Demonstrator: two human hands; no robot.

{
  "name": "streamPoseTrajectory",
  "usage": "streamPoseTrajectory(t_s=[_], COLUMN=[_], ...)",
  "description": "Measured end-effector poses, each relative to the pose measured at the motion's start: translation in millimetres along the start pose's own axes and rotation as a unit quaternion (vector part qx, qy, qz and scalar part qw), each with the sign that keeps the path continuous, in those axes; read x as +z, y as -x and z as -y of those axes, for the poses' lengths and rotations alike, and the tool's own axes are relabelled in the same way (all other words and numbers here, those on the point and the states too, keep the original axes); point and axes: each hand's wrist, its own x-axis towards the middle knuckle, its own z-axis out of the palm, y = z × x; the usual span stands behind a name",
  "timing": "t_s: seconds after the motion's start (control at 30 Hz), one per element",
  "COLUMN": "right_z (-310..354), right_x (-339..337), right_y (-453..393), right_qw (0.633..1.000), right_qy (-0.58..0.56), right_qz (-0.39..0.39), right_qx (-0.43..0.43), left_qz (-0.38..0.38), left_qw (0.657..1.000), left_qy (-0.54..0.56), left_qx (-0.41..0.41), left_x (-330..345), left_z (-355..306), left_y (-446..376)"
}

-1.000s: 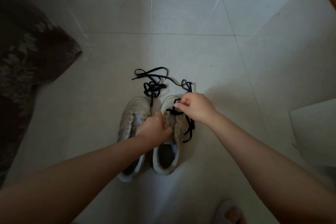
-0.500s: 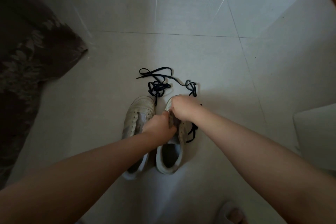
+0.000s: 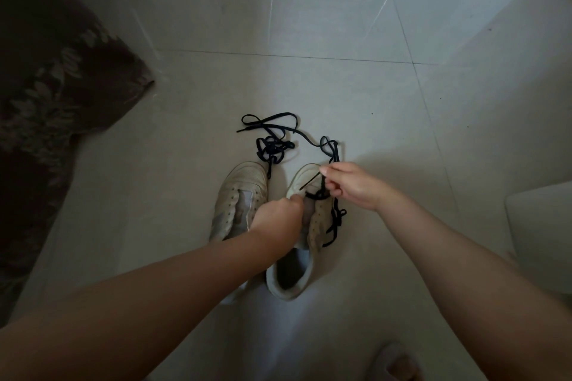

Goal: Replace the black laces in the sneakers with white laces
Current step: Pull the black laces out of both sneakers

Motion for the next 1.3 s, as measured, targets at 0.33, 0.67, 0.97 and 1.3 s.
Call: streamPoseTrajectory(t_s=[0.33,0.67,0.97,1.3], right_z=[14,21,6,21], right_x=[24,24,-10,22], right_y=[2,-7,5,-2], right_qw=[0.945,0.908,0.946,0.778], right_qy=[0.325,0.411,0.282,0.597], right_qz=[0.005,-0.035,-0.158,-0.054], right_qx=[-0.028,-0.068,-0.005,-0.187], left_qz=[0.03,0.037,0.04,0.025], left_qw=[0.999,0.999,0.999,0.999], left_qy=[0.009,-0.016,-0.007,-0.018], left_qx=[0.008,0.025,0.003,0.014], left_x=[0,-2,0,1], left_z=[-5,-1,-3,-2], left_y=[-5,-7,-11,-10])
